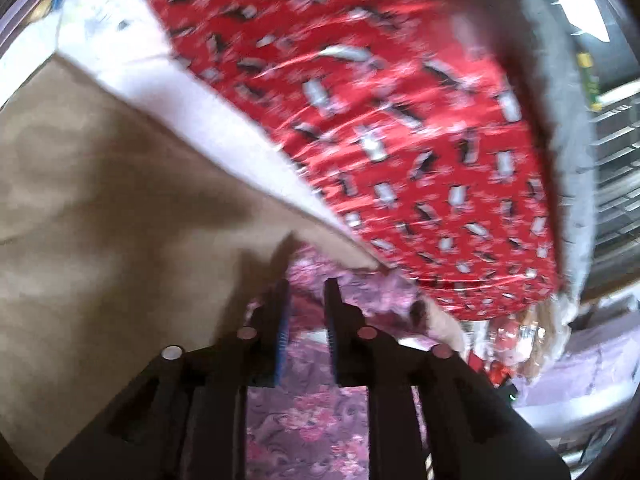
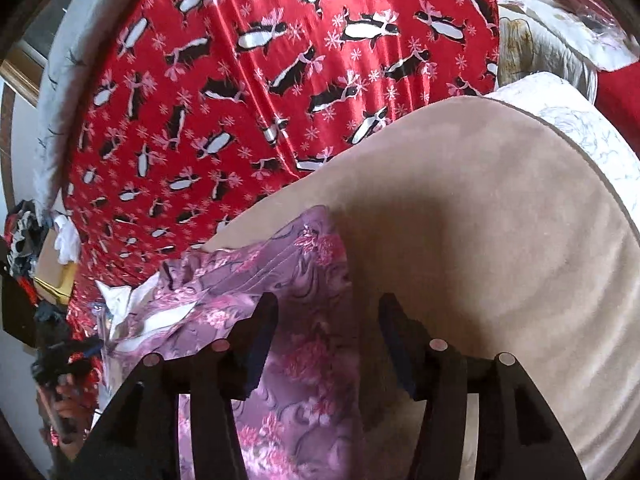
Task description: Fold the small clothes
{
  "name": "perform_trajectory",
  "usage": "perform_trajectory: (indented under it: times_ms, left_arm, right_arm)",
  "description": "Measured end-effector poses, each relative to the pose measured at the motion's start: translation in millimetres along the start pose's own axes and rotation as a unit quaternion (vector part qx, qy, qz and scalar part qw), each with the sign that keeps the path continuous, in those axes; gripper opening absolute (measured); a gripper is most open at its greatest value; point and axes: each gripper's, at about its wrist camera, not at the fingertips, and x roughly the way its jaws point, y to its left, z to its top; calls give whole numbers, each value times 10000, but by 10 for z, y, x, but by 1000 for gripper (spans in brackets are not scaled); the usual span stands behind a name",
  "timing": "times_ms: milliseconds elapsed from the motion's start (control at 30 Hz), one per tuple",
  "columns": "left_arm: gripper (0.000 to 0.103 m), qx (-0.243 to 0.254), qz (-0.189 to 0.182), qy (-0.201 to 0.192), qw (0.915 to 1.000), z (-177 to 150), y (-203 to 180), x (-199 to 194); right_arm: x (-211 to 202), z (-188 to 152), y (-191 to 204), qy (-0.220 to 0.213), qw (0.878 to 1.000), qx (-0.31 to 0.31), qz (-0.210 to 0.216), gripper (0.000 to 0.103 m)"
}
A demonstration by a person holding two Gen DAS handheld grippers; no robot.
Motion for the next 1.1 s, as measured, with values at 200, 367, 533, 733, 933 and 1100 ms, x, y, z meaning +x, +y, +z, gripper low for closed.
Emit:
perform_trajectory:
  times_ms: [200,367,533,733,933,1100]
  left_arm:
    - [42,1682,-413,1028,9795,-591,-423,346]
    - [42,3040,473,1610,9378,-1065,-691,827]
    - [27,2628,1780,681,9458,-615,-860,1166]
    - [28,917,1241,88,9880,-162,-452,783]
    - [29,1184,1177,486,9848,-475,-300,771]
    - [29,1160,1408,608,9813,-568,-260,897]
  right_arm:
    - [195,63,-19,-29,9997,253,-1,60]
    - [228,68,16,-157,9989,362,252,46]
    - [102,208,109,-491,9963,411,572,5]
    - [150,223,8,-204,9983,480,268,14]
    - [246,91,-60,-14,9964,512,676,31]
    - [78,138,104,-661,9962,299,481,4]
